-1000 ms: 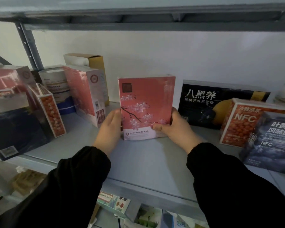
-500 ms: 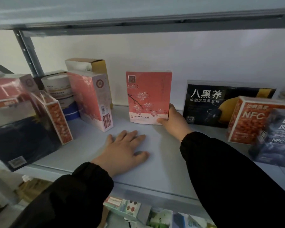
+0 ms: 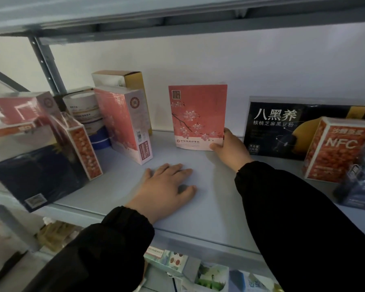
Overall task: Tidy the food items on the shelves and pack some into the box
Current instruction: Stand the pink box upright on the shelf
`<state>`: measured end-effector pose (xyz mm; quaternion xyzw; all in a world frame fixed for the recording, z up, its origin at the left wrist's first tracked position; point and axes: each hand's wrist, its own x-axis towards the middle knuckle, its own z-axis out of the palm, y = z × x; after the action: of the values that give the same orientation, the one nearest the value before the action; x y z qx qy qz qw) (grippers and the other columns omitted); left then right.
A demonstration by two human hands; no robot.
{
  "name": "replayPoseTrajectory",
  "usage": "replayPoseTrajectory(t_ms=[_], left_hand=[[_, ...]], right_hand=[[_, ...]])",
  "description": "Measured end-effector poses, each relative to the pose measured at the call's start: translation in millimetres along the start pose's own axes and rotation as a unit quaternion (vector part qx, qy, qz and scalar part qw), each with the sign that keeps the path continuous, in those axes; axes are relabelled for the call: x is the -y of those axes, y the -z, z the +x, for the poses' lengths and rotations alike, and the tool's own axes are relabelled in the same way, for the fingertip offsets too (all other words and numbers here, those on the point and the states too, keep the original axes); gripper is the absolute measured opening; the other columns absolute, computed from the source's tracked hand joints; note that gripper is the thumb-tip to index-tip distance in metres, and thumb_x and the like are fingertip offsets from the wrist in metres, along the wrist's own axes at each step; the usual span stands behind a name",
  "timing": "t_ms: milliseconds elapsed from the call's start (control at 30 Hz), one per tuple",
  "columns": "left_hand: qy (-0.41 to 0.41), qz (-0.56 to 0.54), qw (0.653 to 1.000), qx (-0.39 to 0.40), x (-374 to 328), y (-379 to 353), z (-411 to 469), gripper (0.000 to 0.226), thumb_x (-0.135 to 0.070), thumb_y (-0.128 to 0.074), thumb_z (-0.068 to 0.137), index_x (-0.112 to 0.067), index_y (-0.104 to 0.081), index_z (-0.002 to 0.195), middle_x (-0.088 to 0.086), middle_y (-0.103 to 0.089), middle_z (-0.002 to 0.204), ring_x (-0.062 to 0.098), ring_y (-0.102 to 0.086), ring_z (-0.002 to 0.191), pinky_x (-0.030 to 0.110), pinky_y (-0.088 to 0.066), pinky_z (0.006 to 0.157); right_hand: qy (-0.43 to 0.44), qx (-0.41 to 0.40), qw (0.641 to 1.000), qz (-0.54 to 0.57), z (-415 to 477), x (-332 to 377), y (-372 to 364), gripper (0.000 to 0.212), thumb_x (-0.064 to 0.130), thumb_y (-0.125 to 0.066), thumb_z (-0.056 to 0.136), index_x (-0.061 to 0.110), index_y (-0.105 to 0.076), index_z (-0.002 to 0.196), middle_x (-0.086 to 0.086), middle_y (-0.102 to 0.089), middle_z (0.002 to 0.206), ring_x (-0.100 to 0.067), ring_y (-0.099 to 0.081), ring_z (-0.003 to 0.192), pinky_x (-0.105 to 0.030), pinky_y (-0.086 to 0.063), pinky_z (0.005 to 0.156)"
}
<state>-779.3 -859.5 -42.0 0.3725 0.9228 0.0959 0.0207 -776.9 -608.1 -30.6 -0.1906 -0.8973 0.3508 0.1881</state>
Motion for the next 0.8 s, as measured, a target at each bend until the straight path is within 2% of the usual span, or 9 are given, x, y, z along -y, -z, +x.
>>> replayPoseTrajectory(t_ms=[200, 400, 500, 600, 700, 800], left_hand=[[0.022, -0.015, 0.999, -0.028, -1, 3, -4, 0.059, -0.062, -0.035, 0.103, -0.041, -0.036, 0.158, -0.015, -0.03, 0.167, 0.012, -0.022, 0.155, 0.053, -0.015, 0.126], [0.05, 0.004, 0.999, 0.0, 11, 7, -16, 0.062, -0.063, -0.033, 0.103, -0.043, -0.026, 0.161, -0.015, -0.021, 0.17, 0.013, -0.016, 0.157, 0.059, -0.012, 0.124], [0.05, 0.018, 0.999, -0.006, 22, 10, -31, 0.062, -0.063, -0.036, 0.102, -0.045, -0.025, 0.16, -0.017, -0.021, 0.17, 0.011, -0.016, 0.157, 0.056, -0.013, 0.124], [0.061, 0.021, 0.998, -0.021, 33, 13, -45, 0.061, -0.061, -0.038, 0.102, -0.045, -0.027, 0.16, -0.017, -0.023, 0.169, 0.012, -0.018, 0.156, 0.05, -0.015, 0.122], [0.08, 0.017, 0.996, -0.026, 42, 14, -55, 0.066, -0.063, -0.03, 0.097, -0.043, -0.029, 0.16, -0.015, -0.024, 0.169, 0.014, -0.019, 0.156, 0.051, -0.015, 0.123], [0.124, 0.011, 0.99, -0.072, 50, 11, -62, 0.061, -0.058, -0.032, 0.099, -0.04, -0.035, 0.158, -0.013, -0.032, 0.166, 0.013, -0.026, 0.154, 0.055, -0.021, 0.123]], right_hand=[[-0.009, 0.008, 0.999, -0.043, -11, -1, 1, 0.044, 0.032, -0.068, 0.098, 0.008, -0.05, 0.129, -0.011, -0.065, 0.132, -0.029, -0.065, 0.115, -0.031, -0.048, 0.086], [-0.035, -0.012, 0.996, -0.084, -27, 5, 4, 0.051, 0.034, -0.062, 0.1, 0.0, -0.047, 0.135, -0.016, -0.061, 0.133, -0.036, -0.063, 0.116, -0.032, -0.047, 0.082], [-0.024, -0.023, 0.982, -0.187, -42, 14, 6, 0.056, 0.04, -0.06, 0.096, -0.001, -0.047, 0.133, -0.021, -0.053, 0.13, -0.039, -0.056, 0.118, -0.039, -0.05, 0.09], [0.047, 0.044, 0.967, -0.248, -62, 32, -5, 0.052, 0.051, -0.055, 0.095, 0.008, -0.053, 0.125, -0.014, -0.052, 0.121, -0.035, -0.052, 0.117, -0.038, -0.045, 0.083], [0.102, 0.118, 0.954, -0.258, -70, 48, -21, 0.056, 0.058, -0.052, 0.097, 0.013, -0.055, 0.13, -0.009, -0.05, 0.127, -0.03, -0.049, 0.12, -0.037, -0.045, 0.092], [0.126, 0.141, 0.955, -0.23, -66, 57, -34, 0.057, 0.063, -0.053, 0.097, 0.017, -0.056, 0.131, -0.007, -0.048, 0.131, -0.028, -0.051, 0.121, -0.036, -0.045, 0.096]])
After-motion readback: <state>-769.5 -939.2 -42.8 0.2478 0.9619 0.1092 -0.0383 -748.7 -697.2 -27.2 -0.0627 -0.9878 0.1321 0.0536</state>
